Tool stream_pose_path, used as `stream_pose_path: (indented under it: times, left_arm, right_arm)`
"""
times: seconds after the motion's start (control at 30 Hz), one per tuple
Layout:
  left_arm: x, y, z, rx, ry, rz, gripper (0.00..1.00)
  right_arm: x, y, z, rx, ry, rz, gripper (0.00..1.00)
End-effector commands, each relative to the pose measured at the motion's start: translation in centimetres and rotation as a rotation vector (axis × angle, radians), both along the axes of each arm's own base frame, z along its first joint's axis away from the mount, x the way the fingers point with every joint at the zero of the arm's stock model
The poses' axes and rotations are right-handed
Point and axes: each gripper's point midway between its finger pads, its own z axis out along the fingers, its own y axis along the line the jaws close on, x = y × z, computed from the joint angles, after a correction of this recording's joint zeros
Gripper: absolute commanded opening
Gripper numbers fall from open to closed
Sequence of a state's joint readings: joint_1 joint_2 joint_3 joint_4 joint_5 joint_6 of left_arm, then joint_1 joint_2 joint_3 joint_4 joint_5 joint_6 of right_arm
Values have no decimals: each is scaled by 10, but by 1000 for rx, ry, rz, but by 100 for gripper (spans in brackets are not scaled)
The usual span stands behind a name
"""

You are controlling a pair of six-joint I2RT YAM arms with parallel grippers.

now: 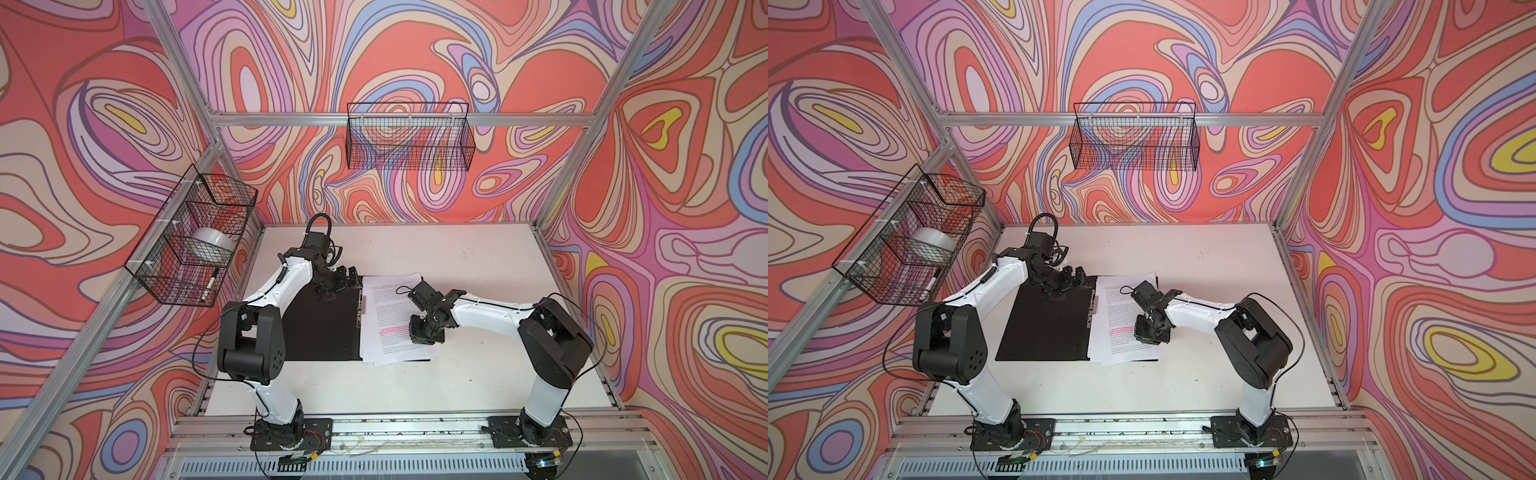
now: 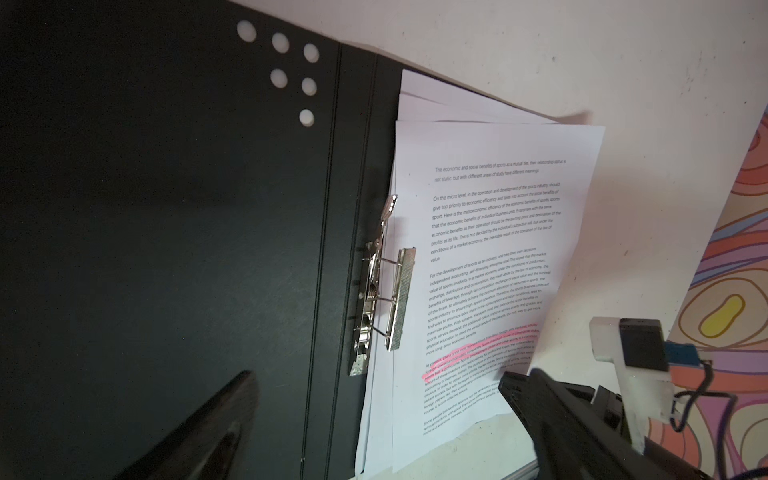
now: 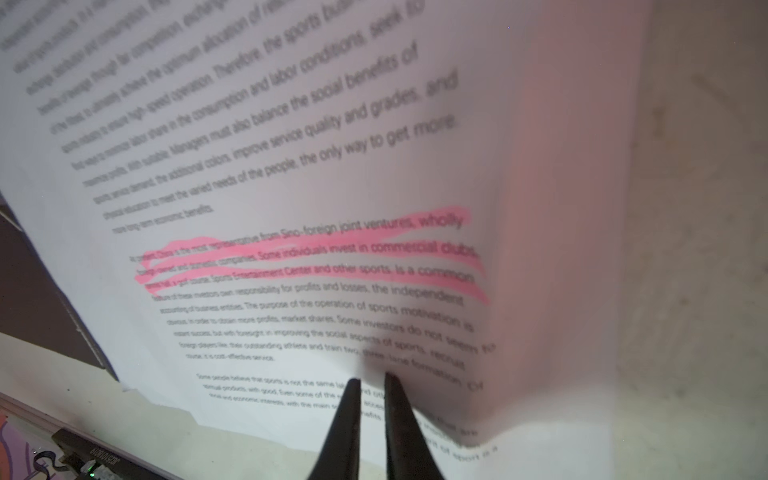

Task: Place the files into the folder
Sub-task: 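Open the right gripper and raise it off the sheets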

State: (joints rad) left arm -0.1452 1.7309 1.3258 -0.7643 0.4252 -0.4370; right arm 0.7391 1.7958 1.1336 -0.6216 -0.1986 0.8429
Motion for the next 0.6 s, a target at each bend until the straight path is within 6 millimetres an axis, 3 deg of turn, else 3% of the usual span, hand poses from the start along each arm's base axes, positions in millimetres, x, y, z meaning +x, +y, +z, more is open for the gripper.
stream_pose_path:
  times: [0.0,0.13,0.37,0.47,0.57]
  left_arm:
    - [-5,-3,0,-31,8,26,100]
    - [-7,-4,-3,-38,6,31,100]
    - [-12,-7,-10,-60,14,28,100]
    - [-12,-8,-12,-68,12,21,100]
    - [-7,-7,-12,-57,5,18,100]
  right_arm:
    - [21,1,48,19,-129,3,19]
    - [48,-10,70,40,-173,-14,27]
    - [100,-61,63,104,-168,-110,30]
    - [102,-63,63,110,-152,-85,29]
    - [87,-54,71,165,-133,-27,20]
